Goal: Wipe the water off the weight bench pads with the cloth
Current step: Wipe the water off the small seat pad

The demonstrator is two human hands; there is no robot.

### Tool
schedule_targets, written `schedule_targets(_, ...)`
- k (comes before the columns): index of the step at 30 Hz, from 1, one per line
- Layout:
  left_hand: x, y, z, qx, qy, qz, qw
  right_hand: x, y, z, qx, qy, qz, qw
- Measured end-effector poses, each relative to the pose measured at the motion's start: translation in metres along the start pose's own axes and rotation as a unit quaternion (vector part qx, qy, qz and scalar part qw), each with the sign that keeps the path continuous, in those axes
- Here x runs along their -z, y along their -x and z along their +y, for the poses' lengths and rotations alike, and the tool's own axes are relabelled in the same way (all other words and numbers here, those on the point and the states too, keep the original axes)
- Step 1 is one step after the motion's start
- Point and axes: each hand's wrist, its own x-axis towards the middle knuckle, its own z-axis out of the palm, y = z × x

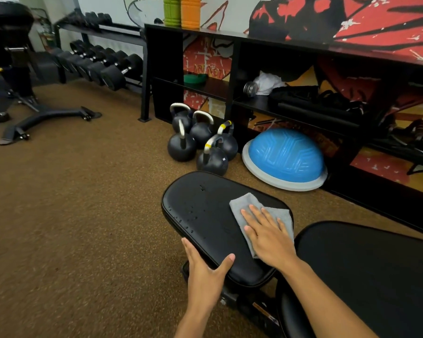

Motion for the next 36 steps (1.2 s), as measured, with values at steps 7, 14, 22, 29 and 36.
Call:
schedule_targets(7,-0.001,-0.002,-0.003,0.007,-0.016,0.005,1.000,0.010,-0.040,0.008,-0.052,0.001,0.005,0.999)
schedule_targets(14,-0.002,-0.006,-0.009,0.010,-0.021,0.012,1.000,0.015,-0.079,-0.006,-0.050,0.000,-0.008,0.999)
schedule_targets(22,-0.002,-0.007,-0.009,0.025,-0.045,0.010,0.999,0.012,-0.110,-0.041,-0.015,-0.023,-0.009,1.000)
schedule_targets(29,-0.002,-0.009,-0.010,0.024,-0.051,0.012,0.998,0.004,-0.121,-0.077,0.030,-0.028,-0.007,0.999)
schedule_targets(36,-0.001,-0.009,-0.009,0.027,-0.077,0.005,0.997,-0.006,-0.111,-0.106,0.098,-0.030,-0.013,0.995)
